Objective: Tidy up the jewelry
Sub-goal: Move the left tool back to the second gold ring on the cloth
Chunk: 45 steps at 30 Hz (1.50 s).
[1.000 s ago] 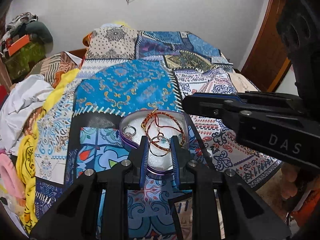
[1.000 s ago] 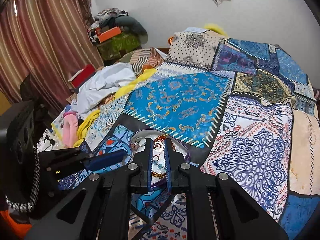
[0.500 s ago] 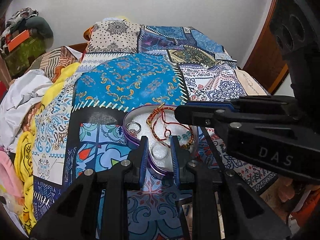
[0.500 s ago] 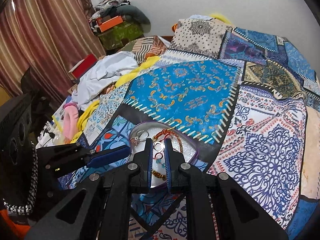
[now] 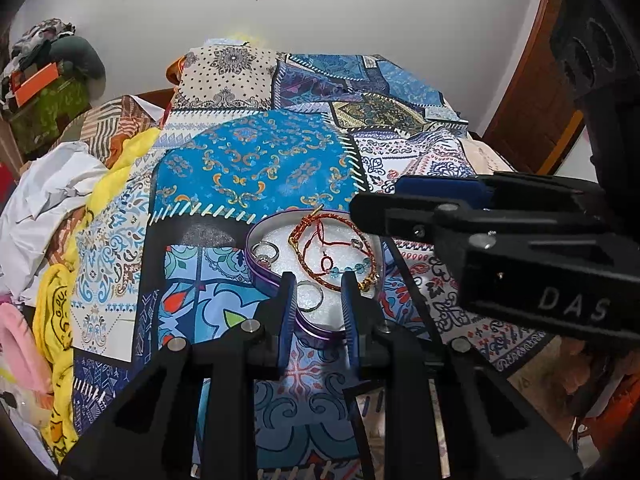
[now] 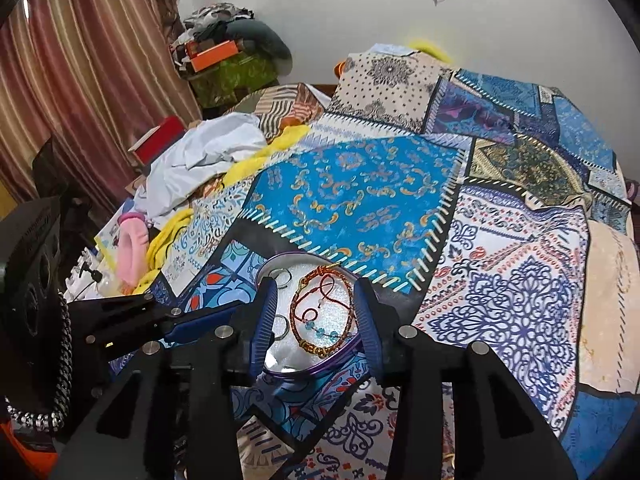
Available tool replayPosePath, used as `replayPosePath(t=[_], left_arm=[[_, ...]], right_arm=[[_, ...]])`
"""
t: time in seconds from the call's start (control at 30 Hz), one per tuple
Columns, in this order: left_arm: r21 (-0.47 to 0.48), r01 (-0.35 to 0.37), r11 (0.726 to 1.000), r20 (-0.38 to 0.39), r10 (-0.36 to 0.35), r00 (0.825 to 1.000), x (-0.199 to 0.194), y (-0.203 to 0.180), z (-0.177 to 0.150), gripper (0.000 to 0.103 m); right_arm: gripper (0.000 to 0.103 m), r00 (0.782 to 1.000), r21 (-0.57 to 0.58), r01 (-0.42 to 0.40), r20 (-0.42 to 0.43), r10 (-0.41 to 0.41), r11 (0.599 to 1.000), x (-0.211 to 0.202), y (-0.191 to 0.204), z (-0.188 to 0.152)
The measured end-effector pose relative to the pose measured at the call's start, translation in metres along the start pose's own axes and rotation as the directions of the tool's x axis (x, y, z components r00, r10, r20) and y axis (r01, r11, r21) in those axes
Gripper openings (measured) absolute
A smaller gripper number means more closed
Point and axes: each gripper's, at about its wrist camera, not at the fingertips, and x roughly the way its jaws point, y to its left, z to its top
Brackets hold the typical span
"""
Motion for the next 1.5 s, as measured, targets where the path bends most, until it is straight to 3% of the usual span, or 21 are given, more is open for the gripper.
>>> replayPosePath(t=[0.37, 0.53, 0.77, 1.13, 1.5], left_arm=[[0.010, -0.030, 0.999, 0.066, 0.030, 0.997, -0.035, -0.009, 0.010, 0.024], [0.015, -0.040, 0.999, 0.115, 0.038, 0.993, -0.056, -0.016, 0.017, 0.033], [0.058, -0.011, 0.998, 0.137, 0.003, 0.991, -0.067, -0.039, 0.019, 0.034], [0.129, 0.070, 0.989, 0.050, -0.077, 0.996, -0.037, -0.088, 0.009, 0.034], [0.135, 0.151, 0.979, -0.090, -0.140, 0.986, 0.008, -0.116, -0.008, 0.034]], right_arm=[[0.036, 0.993, 0.011, 0.047, 0.107, -0.048, 0.999, -0.049, -0.004, -0.002], [0.036, 0.984, 0.012, 0.073, 0.160, -0.074, 0.997, -0.075, -0.007, -0.006], [0.036, 0.966, 0.045, 0.139, 0.214, -0.146, 0.989, -0.106, -0.024, -0.020], [0.036, 0.967, 0.125, 0.199, 0.135, -0.215, 0.972, -0.116, -0.064, -0.060], [0.036, 0.979, 0.224, 0.181, 0.051, -0.197, 0.958, -0.108, -0.094, -0.104]])
